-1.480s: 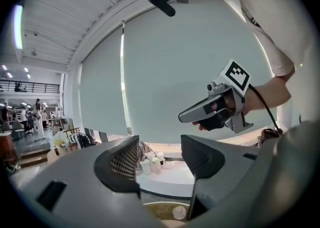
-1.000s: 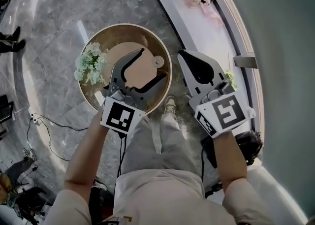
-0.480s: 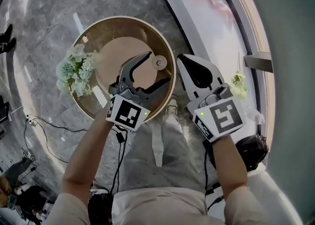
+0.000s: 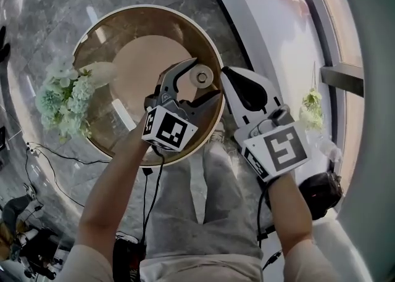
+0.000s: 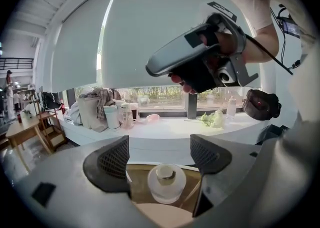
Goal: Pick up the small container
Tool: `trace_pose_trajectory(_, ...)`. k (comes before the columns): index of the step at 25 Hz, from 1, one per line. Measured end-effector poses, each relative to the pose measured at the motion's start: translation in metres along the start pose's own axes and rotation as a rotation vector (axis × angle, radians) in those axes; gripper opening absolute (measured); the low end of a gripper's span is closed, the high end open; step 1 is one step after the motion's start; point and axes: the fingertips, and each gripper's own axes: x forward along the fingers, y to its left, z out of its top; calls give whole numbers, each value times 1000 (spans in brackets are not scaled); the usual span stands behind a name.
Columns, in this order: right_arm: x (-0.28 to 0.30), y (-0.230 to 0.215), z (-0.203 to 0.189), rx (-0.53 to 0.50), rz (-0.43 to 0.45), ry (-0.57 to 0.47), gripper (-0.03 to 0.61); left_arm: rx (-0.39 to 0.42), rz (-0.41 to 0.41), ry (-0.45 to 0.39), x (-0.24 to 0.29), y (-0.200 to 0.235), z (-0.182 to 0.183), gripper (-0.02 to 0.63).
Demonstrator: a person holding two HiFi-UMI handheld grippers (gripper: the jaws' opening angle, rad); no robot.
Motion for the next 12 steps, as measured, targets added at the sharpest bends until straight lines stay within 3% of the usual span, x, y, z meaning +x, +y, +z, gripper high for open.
trace_pose_trajectory(12, 29, -18, -60, 36, 13, 41, 6, -46, -43, 49, 45, -8, -75, 364)
